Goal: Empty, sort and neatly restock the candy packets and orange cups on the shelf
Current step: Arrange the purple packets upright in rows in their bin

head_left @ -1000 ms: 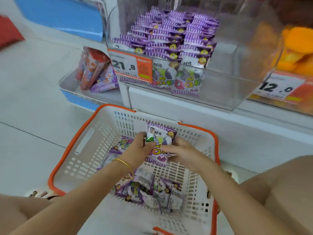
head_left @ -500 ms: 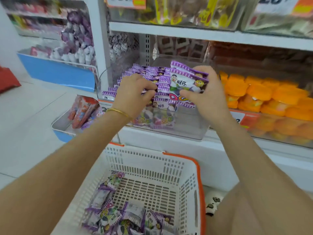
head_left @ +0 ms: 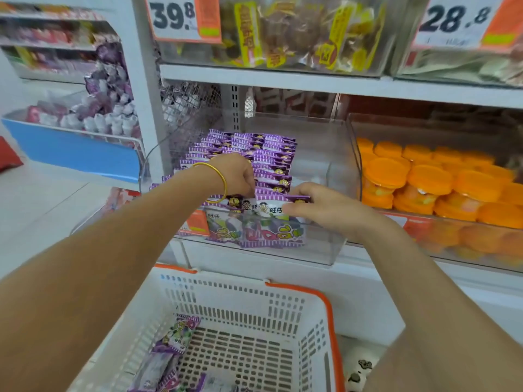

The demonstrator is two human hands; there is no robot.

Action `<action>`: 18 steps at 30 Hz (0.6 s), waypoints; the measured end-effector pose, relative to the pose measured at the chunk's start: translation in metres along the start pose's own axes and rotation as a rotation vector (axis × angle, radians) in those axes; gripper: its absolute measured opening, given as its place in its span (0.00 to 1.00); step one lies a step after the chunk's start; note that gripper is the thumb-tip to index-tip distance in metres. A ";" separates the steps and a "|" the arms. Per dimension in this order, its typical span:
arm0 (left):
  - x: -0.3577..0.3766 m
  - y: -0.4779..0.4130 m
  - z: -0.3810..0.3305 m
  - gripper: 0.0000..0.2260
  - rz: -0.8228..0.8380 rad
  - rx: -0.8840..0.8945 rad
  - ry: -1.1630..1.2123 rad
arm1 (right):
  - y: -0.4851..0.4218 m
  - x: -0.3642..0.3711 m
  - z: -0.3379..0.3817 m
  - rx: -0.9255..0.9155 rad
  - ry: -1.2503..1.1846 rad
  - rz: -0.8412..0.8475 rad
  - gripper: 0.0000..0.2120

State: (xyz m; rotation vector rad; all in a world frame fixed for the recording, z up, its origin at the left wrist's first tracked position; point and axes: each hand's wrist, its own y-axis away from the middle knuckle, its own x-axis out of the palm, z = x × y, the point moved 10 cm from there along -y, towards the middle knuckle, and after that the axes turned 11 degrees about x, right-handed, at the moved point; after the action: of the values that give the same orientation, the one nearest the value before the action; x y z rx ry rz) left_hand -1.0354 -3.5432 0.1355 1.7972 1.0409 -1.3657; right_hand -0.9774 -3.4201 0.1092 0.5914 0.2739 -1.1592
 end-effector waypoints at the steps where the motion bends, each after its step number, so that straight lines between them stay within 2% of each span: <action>1: 0.001 -0.001 0.001 0.07 0.002 -0.003 -0.001 | -0.002 0.000 -0.002 0.007 0.033 0.000 0.04; 4: 0.001 -0.004 -0.001 0.06 -0.044 0.044 0.004 | -0.004 0.000 -0.006 0.056 0.069 0.027 0.01; 6: -0.003 -0.002 -0.006 0.06 -0.114 0.086 0.042 | -0.008 0.009 -0.007 0.089 0.045 0.090 0.04; 8: -0.008 0.000 -0.010 0.06 -0.165 0.109 0.068 | -0.015 0.021 -0.007 0.131 -0.002 0.139 0.02; 9: -0.008 0.001 -0.012 0.06 -0.177 0.118 0.078 | -0.016 0.025 -0.005 0.133 -0.005 0.145 0.05; 11: -0.008 0.003 -0.012 0.06 -0.191 0.125 0.114 | -0.017 0.024 0.002 0.122 0.037 0.102 0.06; 15: -0.011 0.008 -0.007 0.08 -0.232 0.121 0.141 | -0.006 0.000 0.013 0.076 0.367 -0.098 0.18; 18: -0.013 0.011 -0.009 0.07 -0.248 0.126 0.178 | -0.013 0.011 0.010 0.120 0.309 -0.077 0.18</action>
State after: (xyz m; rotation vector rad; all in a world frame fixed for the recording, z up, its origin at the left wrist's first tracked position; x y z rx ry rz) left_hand -1.0230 -3.5432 0.1504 1.9618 1.3350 -1.4649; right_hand -0.9862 -3.4378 0.1078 0.8735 0.4969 -1.1626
